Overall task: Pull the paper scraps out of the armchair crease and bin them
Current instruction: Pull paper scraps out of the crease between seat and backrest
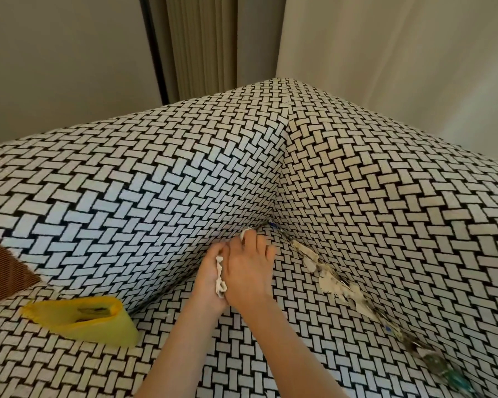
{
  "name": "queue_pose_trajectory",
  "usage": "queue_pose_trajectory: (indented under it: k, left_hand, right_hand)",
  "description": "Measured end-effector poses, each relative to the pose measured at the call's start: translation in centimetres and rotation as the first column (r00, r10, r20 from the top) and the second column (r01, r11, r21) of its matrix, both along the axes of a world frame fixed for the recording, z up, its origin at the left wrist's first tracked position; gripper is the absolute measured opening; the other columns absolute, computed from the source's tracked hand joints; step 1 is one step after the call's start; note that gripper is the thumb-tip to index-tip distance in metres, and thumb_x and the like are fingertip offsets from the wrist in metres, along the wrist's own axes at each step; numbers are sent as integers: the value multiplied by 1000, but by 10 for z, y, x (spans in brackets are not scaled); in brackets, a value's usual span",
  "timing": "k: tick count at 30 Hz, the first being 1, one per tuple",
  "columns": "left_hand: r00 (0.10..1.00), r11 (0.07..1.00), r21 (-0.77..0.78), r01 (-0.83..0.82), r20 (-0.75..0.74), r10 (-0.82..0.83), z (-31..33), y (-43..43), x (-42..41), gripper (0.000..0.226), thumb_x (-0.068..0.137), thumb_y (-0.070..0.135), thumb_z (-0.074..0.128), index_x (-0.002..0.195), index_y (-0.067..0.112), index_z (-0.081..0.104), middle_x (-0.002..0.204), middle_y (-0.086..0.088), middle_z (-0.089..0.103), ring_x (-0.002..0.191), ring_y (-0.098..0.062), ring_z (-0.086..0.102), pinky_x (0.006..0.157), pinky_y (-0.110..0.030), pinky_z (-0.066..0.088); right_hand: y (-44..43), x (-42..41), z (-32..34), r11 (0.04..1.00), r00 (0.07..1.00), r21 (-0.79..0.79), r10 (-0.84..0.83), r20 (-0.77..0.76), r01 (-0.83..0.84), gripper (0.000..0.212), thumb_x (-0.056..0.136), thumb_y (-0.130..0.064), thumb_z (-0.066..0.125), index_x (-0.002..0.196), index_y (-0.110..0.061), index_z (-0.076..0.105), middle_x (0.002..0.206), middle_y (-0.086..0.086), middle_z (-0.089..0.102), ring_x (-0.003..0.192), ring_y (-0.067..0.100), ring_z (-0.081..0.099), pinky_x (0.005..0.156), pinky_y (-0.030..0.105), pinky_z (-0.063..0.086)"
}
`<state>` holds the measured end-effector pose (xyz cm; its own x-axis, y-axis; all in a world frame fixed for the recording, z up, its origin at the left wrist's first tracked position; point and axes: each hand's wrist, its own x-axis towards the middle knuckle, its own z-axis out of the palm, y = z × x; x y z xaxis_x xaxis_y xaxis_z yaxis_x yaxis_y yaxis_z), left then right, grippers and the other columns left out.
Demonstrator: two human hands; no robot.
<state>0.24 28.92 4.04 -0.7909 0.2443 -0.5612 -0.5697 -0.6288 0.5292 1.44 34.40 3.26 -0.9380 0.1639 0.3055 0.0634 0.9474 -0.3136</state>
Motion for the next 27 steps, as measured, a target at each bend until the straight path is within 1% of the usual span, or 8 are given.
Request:
queue_pose_trajectory:
  k: [4, 7, 12, 16, 18, 21, 23, 27]
  left_hand:
    - [998, 991, -117, -59, -2, 59, -4, -4, -6, 30, 93, 33, 48, 76, 11, 60, 57, -3, 61, 51, -13, 60, 44, -18, 46]
    - [994, 983, -154, -103, 21, 108, -8, -3, -15, 22, 90, 31, 53, 77, 15, 58, 54, 1, 54, 36, -7, 48, 35, -12, 36]
    - [984, 982, -139, -127, 104, 142, -7, -6, -19, 20, 89, 22, 52, 71, 14, 51, 51, 1, 42, 26, -5, 31, 29, -6, 24]
    - [980, 986, -62, -155, 120, 161, -3, -9, -19, 21, 89, 18, 50, 68, 15, 48, 33, 6, 34, 23, -3, 27, 27, -8, 22]
    - [982, 985, -76, -156, 94, 163, -5, -9, -21, 20, 90, 18, 51, 70, 15, 52, 38, 6, 36, 23, -2, 28, 27, -7, 23]
    - [987, 977, -179, -118, 84, 135, -8, -5, -22, 24, 91, 11, 46, 67, 12, 49, 39, 6, 38, 27, -3, 33, 31, -10, 27]
    - [985, 956, -260, -137, 64, 159, -10, -3, -23, 24, 89, 4, 45, 66, 13, 45, 53, 1, 45, 42, -9, 43, 41, -19, 37]
    - [984, 953, -262, -154, 43, 171, -14, 0, -23, 26, 82, -3, 46, 60, 8, 40, 52, -4, 37, 30, -8, 38, 32, -13, 31]
  right_hand:
    - [8, -3, 5, 843, 970, -493, 244, -8, -216, 32, 94, -19, 39, 85, -3, 65, 84, -1, 47, 66, 8, 47, 61, 21, 41]
    - [20, -9, 16, 639, 993, -765, 117, -2, -77, 21, 91, -4, 47, 89, -11, 66, 74, -3, 57, 55, 0, 47, 54, 13, 39]
    - [38, -24, 31, 94, 990, -989, -99, 104, 113, 24, 90, 0, 47, 89, -17, 63, 76, 1, 59, 51, 6, 41, 49, 14, 37]
    - [50, -37, 20, 755, 985, -644, -14, 173, 124, 24, 89, -8, 54, 110, -10, 65, 118, 8, 57, 68, 9, 56, 55, 5, 39]
    - [50, -41, 8, 922, 946, -387, 112, 303, 15, 26, 85, -15, 63, 109, -6, 65, 125, 11, 48, 97, 19, 55, 74, 13, 41]
    - [50, -44, -2, 971, 920, -237, 122, 372, -33, 13, 83, -15, 64, 88, -4, 69, 105, 10, 57, 82, 18, 51, 59, 11, 36]
    - [52, -46, -4, 966, 927, -260, 101, 360, -4, 17, 87, -7, 58, 97, -7, 72, 103, 9, 67, 84, 17, 59, 72, 15, 43]
    - [49, -39, 8, 768, 975, -637, 86, 205, 66, 14, 81, -7, 67, 95, -9, 69, 83, 1, 68, 74, 11, 61, 75, 19, 50]
